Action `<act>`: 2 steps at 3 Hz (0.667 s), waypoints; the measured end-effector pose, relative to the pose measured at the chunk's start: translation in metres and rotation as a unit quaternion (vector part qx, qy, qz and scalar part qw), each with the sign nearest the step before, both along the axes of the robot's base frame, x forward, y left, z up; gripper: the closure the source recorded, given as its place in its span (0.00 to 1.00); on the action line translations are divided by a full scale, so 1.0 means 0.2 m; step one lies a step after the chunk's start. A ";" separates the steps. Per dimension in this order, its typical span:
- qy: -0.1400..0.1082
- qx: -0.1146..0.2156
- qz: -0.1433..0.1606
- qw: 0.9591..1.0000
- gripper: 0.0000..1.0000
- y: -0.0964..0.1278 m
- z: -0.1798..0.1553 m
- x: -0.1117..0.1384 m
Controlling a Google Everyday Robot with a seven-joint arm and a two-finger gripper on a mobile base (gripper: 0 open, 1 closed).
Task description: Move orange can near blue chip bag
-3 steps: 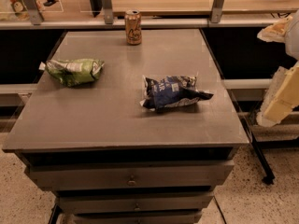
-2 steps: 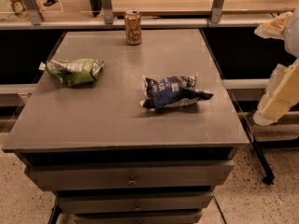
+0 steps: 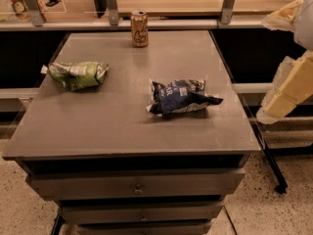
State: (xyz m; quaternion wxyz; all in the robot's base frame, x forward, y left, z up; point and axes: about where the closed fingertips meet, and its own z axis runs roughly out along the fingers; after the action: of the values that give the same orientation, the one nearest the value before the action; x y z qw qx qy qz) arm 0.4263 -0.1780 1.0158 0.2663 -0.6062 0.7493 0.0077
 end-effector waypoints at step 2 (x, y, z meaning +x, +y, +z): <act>0.007 0.102 -0.005 0.995 0.00 0.13 0.16 0.08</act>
Offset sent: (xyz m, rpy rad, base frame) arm 0.0347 0.0420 0.0565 0.4482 0.0646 -0.0042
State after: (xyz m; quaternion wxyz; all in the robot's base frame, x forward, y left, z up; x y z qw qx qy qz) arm 0.4415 -0.1515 1.0486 0.3213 -0.5722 0.7495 0.0869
